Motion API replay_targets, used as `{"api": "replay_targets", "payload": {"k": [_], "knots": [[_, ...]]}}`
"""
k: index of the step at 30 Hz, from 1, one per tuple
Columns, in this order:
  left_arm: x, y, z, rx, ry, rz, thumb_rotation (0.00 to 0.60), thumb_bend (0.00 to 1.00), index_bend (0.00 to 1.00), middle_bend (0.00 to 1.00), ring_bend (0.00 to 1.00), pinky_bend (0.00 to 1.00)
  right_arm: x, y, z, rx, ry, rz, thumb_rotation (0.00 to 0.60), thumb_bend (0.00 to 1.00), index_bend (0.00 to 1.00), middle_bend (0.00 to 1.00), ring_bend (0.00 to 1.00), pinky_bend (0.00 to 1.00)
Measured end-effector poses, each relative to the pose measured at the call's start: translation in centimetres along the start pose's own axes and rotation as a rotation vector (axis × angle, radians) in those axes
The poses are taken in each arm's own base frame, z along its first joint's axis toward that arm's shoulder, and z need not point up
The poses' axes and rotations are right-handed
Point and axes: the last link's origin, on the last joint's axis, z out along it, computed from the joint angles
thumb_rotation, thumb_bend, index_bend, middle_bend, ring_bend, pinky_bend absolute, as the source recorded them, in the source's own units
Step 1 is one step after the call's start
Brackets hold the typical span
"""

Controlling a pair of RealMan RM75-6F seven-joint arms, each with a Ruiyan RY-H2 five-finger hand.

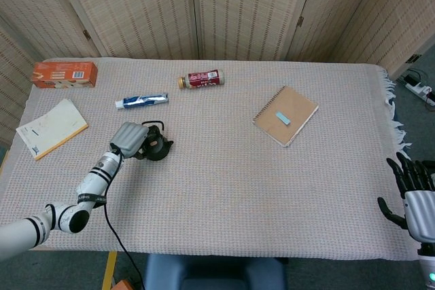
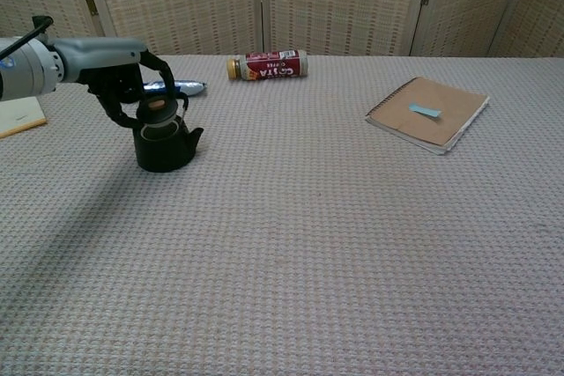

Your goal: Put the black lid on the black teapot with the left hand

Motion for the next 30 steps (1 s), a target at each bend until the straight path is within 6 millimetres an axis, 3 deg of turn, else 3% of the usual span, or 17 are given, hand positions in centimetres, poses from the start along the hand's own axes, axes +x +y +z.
{"api": "replay_targets", "payload": {"k": [11,16,22,30], "knots": [[-0.9,-0.5,1.7,0.079,-0.045,-0.016,0.6,0.27,0.33,0.88,0.88,0.84,-0.2,0.3,-0.1,-0.016,-0.009,-0.002,0.6,0.37,0.0,0.0,0.06,0.0],[-1.1,-0.4,2.0,0.089,-0.051,-0.021,0.6,0.27,0.23,0.88,0.88,0.84,-0.3,0.5,-0.2,-0.02,-0.014,-0.004,0.6,0.37,0.0,0.0,0.06,0.0],[-1.1,-0.2,1.8,0.093,-0.06,-0.023,0.6,0.26,0.12,0.88,0.88,0.84,-0.4,0.7,-0.2,-0.023,-0.013,0.001,0.6,0.37,0.0,0.0,0.06,0.0],[-0.1,0.1,0.5,0.082,-0.015,-0.05,0.6,0.25,0.12,0.88,0.86,0.84,-0.1,0.9,-0.3,-0.023,-0.002,-0.003,0.6,0.37,0.0,0.0,0.06,0.0]]}}
